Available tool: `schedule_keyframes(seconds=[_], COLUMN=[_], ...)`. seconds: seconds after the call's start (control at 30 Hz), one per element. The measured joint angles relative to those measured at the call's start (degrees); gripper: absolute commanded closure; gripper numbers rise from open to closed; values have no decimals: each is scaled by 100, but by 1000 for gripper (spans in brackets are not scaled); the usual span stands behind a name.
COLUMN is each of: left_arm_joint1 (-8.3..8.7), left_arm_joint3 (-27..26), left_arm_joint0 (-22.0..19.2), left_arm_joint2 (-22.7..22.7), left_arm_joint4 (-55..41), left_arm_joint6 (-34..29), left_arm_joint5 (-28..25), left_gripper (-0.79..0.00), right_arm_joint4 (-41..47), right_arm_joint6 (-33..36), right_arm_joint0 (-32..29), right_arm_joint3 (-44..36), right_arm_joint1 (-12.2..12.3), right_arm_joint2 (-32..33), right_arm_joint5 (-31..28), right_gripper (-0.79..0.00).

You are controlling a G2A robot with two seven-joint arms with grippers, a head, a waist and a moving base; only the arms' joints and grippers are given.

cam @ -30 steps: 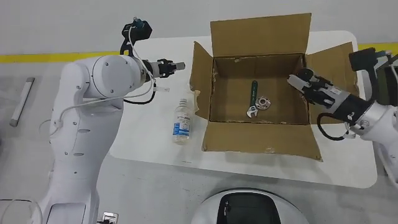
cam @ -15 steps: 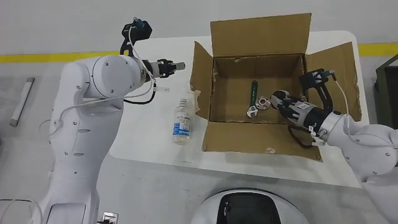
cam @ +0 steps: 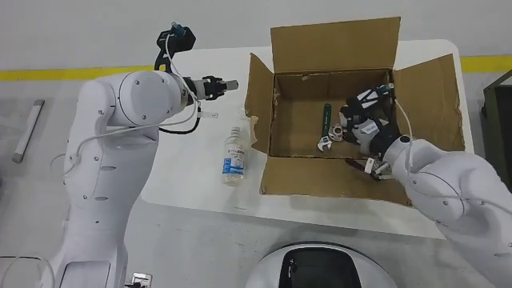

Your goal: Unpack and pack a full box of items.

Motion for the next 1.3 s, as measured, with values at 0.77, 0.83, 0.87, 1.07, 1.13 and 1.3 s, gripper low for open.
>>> schedule_keyframes(seconds=[0.77,0.83,0.87,1.07,1.13,1.3], left_arm_joint1=[0,0,0,0,0,0], left_arm_joint3=[0,0,0,0,0,0], left_arm_joint0=[0,0,0,0,0,0], left_arm_joint2=[0,0,0,0,0,0], left_arm_joint4=[0,0,0,0,0,0], left_arm_joint6=[0,0,0,0,0,0], left_arm_joint5=[0,0,0,0,0,0], left_gripper=[-785,-785,-785,-785,-785,-785], right_arm_joint4=[-1238,-1236,-1226,-1219,-1220,-1341], right_arm_joint6=[902,893,839,603,753,1038], right_arm_joint0=[1101,1094,1071,1207,1406,2042], right_arm_joint3=[1327,1325,1334,1819,2071,2786], right_arm_joint1=[-409,-409,-411,-515,-608,-901], right_arm_joint2=[-1353,-1351,-1337,-1318,-1498,-2090], right_arm_joint5=[1465,1455,1407,1408,1554,1846], right_gripper=[0,0,0,0,0,-234])
